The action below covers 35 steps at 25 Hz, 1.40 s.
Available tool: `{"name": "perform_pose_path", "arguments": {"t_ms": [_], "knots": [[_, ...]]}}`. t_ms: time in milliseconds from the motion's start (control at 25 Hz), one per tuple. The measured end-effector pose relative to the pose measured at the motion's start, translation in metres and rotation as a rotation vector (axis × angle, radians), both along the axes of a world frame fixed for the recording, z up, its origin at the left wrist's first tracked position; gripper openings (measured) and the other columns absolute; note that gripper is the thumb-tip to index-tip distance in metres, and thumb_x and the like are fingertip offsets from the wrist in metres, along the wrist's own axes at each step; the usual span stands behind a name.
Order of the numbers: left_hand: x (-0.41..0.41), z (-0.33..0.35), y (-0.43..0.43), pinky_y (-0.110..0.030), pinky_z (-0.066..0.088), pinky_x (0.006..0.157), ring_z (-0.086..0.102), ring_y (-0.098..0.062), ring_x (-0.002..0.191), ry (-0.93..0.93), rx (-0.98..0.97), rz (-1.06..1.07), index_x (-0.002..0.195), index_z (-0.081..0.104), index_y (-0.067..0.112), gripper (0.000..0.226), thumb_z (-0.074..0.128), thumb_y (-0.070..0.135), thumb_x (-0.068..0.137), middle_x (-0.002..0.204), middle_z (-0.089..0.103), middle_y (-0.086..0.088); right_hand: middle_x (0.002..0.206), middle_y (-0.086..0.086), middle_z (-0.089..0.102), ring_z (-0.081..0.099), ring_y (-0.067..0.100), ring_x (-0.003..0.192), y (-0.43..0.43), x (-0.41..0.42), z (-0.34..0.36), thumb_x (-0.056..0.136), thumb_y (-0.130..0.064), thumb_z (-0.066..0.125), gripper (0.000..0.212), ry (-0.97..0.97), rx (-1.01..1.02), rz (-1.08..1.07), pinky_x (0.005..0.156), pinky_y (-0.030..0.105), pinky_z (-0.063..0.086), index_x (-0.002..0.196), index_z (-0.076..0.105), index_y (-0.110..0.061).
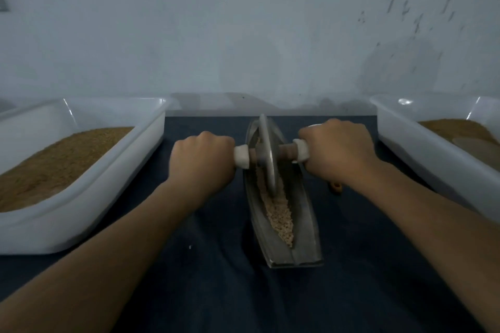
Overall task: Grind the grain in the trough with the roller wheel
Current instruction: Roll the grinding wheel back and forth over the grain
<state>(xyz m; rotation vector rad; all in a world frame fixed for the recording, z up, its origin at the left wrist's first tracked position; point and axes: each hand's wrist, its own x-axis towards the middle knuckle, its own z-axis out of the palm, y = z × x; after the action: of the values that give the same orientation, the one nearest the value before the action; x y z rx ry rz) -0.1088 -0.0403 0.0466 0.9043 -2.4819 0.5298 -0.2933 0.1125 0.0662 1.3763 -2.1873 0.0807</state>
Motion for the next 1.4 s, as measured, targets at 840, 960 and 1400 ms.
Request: {"name": "perform_pose_path", "arguments": {"t_ms": [840,960,1400], "knots": [[0.03,-0.002,0.0,-0.02,0.009,0.046,0.018,-0.011,0.041,-0.012,-0.172,-0.233,0.068,0.031,0.035,0.037,0.066,0.046,0.068,0.054,0.021,0.013,0.055,-0.014,0.023,0.017,0.007,0.046,0.037,0.002,-0.017,0.065,-0.041,0.062,0.027,0.172,-0.092,0.102,0.046,0.018,0.009,0.067,0.036,-0.033],[0.04,-0.007,-0.004,-0.016,0.005,0.049,0.014,-0.012,0.04,0.02,-0.156,-0.255,0.069,0.026,0.035,0.036,0.058,0.049,0.064,0.054,0.018,0.013,0.056,-0.017,0.013,0.013,0.006,0.045,0.046,-0.003,-0.022,0.06,-0.043,0.058,0.026,0.16,-0.097,0.147,0.049,0.014,0.007,0.069,0.035,-0.036],[0.036,-0.009,0.001,-0.019,0.01,0.046,0.018,-0.012,0.041,0.049,-0.213,-0.224,0.066,0.03,0.032,0.038,0.067,0.039,0.064,0.052,0.024,0.012,0.055,-0.016,0.024,0.021,0.004,0.046,0.041,0.004,-0.015,0.061,-0.043,0.069,0.031,0.12,-0.056,0.076,0.047,0.018,0.008,0.069,0.04,-0.035]]}}
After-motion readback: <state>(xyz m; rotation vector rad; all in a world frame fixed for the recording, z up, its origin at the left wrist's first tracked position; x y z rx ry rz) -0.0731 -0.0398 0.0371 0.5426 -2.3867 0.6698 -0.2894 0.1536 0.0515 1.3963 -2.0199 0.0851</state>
